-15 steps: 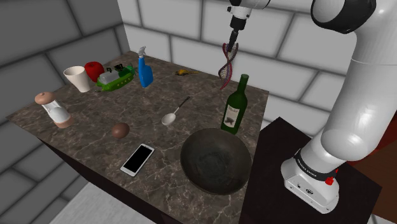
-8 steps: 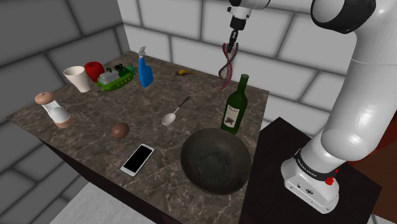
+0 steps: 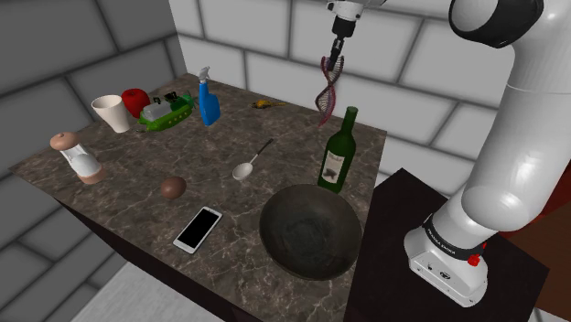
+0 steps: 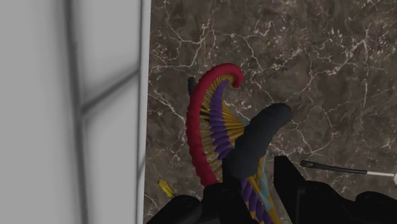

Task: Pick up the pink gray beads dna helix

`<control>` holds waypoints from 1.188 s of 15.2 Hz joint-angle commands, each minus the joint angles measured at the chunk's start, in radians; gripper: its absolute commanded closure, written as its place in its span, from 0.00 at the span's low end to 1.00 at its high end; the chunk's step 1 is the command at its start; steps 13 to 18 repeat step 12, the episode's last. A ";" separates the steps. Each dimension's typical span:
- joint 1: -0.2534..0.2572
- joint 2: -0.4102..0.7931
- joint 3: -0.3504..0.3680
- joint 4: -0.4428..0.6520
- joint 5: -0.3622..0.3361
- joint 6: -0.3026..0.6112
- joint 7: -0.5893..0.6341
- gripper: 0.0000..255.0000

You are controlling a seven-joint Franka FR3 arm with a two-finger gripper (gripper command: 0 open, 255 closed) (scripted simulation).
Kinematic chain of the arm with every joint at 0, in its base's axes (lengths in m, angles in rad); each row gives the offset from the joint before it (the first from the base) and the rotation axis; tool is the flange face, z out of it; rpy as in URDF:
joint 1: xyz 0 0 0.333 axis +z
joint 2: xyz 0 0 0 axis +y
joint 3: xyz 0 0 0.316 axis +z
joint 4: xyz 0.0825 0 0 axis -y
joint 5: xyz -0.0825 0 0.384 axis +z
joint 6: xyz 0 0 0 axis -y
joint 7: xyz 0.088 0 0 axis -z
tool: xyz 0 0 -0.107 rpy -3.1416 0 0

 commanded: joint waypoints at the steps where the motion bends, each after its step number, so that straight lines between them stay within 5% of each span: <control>1: -0.001 -0.004 -0.001 0.021 -0.003 -0.024 0.005 1.00; 10: -0.009 -0.008 -0.005 0.136 -0.010 -0.141 0.024 1.00; 18: -0.009 -0.008 -0.005 0.138 -0.010 -0.143 0.024 1.00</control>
